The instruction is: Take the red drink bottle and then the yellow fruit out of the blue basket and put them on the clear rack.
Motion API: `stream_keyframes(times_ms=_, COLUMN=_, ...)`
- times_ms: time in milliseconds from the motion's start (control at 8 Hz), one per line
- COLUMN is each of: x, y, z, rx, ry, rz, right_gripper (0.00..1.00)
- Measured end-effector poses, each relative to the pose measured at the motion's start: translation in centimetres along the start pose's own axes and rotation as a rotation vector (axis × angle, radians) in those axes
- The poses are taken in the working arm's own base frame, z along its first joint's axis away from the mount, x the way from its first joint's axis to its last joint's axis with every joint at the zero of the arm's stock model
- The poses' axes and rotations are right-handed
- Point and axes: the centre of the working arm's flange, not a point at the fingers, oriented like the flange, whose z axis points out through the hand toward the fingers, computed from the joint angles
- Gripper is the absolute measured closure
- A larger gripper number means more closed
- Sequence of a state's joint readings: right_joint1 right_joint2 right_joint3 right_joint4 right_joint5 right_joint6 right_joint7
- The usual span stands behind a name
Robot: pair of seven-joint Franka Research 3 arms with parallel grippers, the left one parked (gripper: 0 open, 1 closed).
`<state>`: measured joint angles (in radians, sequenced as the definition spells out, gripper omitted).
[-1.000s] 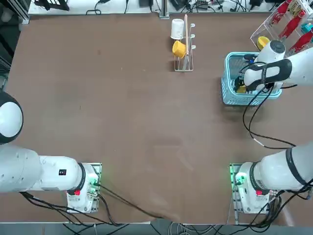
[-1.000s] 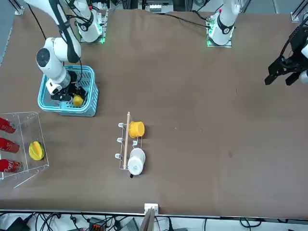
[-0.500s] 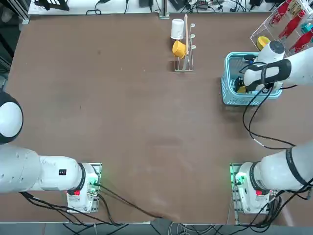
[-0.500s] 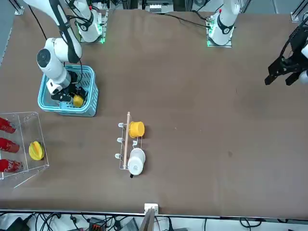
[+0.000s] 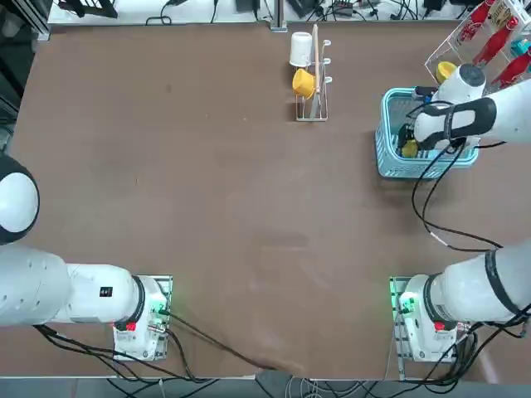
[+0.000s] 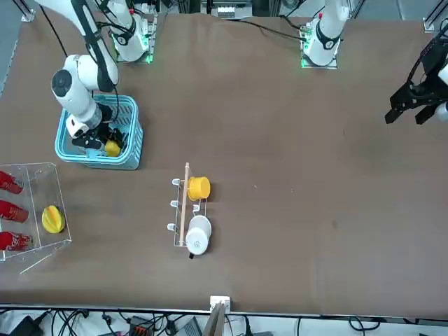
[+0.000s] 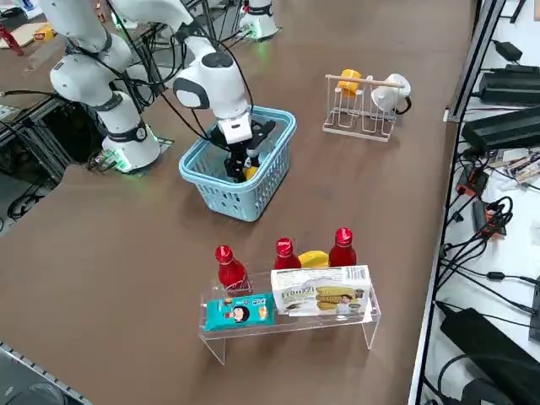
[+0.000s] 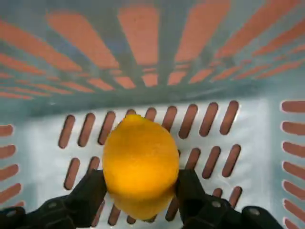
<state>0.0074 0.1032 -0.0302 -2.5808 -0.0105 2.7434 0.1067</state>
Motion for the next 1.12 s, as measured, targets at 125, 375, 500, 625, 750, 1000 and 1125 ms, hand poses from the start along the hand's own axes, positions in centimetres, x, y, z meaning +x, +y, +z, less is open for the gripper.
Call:
stream_keyframes(times_ms=125, x=0.5, y=-0.1, z=-1.8, rx=-0.001, ry=-0.018, rz=0.000, right_gripper=0.16)
stream_keyframes(times_ms=375, x=1.6, y=-0.2, z=-7.2, rx=-0.006, ry=-0.079, rz=0.000, right_gripper=0.16)
stream_keyframes(times_ms=500, x=2.0, y=-0.2, z=-9.9, rx=-0.011, ry=-0.122, rz=-0.001, right_gripper=0.16)
stream_keyframes(times_ms=625, x=2.6, y=-0.2, z=-12.5, rx=-0.015, ry=-0.155, rz=-0.001, right_gripper=0.16)
stream_keyframes(times_ms=750, x=3.5, y=-0.3, z=-15.0, rx=-0.025, ry=-0.180, rz=-0.004, right_gripper=0.16)
stream_keyframes(times_ms=1000, x=5.8, y=0.1, z=-19.7, rx=-0.083, ry=-0.204, rz=-0.028, right_gripper=0.16)
stream_keyframes(times_ms=1125, x=7.3, y=0.4, z=-21.1, rx=-0.133, ry=-0.203, rz=-0.058, right_gripper=0.16)
